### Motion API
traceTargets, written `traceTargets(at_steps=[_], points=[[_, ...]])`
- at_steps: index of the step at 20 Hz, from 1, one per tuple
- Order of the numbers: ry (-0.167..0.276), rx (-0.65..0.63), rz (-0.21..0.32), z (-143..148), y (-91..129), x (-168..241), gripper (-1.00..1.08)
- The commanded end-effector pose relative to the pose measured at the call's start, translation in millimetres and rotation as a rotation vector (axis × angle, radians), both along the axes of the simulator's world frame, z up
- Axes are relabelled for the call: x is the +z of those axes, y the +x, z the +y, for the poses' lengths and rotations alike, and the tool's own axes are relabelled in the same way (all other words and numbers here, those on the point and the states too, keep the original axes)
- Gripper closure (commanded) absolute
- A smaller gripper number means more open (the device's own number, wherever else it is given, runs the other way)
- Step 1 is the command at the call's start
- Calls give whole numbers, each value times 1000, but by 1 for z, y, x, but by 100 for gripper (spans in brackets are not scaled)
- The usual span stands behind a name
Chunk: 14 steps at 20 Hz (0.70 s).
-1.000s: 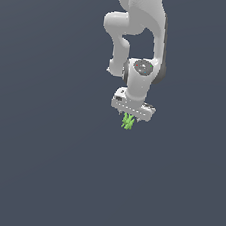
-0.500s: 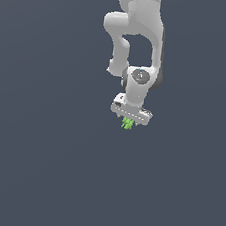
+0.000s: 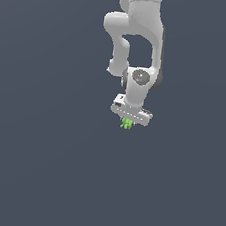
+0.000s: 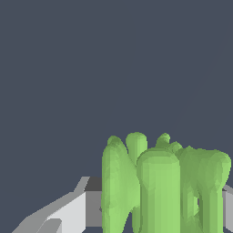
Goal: Pick up the object and move it to a goal position.
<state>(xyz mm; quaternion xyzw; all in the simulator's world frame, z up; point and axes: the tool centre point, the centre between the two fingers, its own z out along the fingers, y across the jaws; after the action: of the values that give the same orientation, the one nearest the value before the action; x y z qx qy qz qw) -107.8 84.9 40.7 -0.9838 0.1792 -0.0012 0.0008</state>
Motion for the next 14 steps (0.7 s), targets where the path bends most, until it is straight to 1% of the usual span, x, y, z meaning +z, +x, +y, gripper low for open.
traceTargets(at_steps=[1, 5, 8, 11, 14], points=[[-1, -2, 3, -1, -1, -1, 108], [0, 0, 0, -1, 0, 1, 108], [0, 0, 0, -9, 2, 4, 108], [0, 0, 0, -22, 5, 12, 108], [0, 0, 1, -41, 10, 22, 108]])
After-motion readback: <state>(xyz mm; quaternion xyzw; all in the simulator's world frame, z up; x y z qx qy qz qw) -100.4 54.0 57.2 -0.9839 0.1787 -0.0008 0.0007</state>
